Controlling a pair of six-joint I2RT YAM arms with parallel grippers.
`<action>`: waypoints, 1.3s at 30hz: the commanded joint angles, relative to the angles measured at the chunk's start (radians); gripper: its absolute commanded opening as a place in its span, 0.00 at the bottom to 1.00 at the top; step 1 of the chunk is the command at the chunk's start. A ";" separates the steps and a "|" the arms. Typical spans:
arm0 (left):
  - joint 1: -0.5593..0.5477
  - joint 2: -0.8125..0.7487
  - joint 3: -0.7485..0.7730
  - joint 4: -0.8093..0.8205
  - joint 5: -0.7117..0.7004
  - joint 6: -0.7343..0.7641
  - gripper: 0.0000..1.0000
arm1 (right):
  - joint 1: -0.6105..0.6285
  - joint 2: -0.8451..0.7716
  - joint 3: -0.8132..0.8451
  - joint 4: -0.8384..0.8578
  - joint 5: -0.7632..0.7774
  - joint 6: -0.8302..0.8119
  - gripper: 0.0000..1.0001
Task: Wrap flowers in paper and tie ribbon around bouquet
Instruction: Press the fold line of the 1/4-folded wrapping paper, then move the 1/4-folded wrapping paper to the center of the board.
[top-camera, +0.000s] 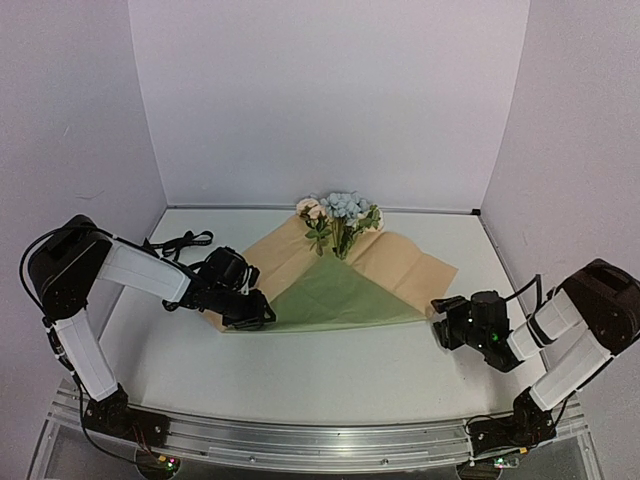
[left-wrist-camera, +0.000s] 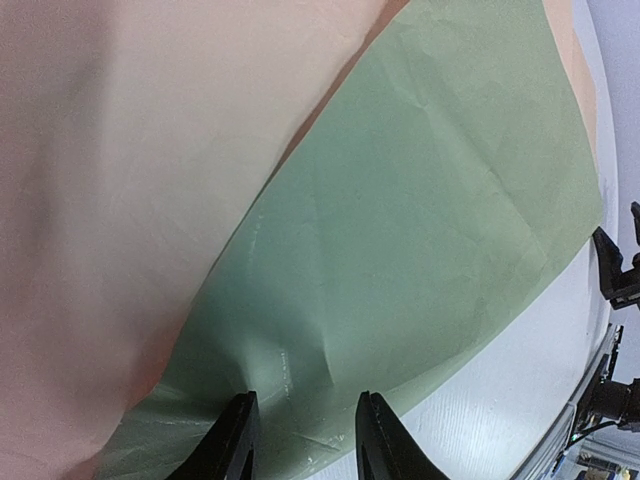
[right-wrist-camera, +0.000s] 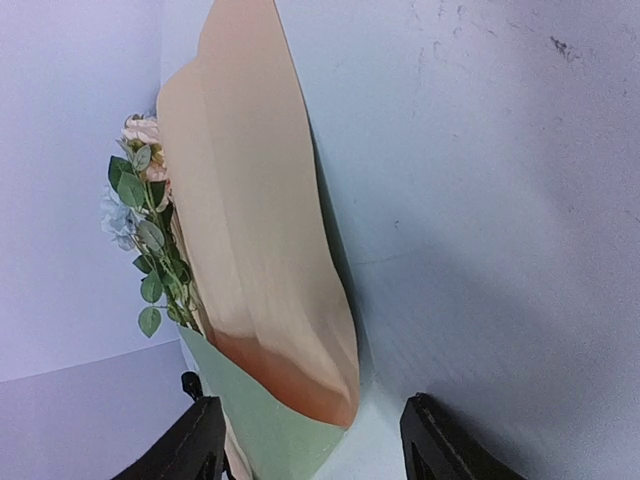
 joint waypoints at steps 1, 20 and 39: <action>0.015 0.036 -0.038 -0.184 -0.063 0.012 0.35 | 0.008 0.040 -0.019 -0.227 -0.056 -0.109 0.64; 0.015 0.027 -0.063 -0.173 -0.061 0.014 0.35 | 0.140 0.154 0.047 -0.212 0.045 -0.200 0.49; -0.010 -0.020 -0.115 -0.192 -0.069 -0.041 0.35 | 0.190 0.165 0.024 -0.130 0.104 -0.251 0.03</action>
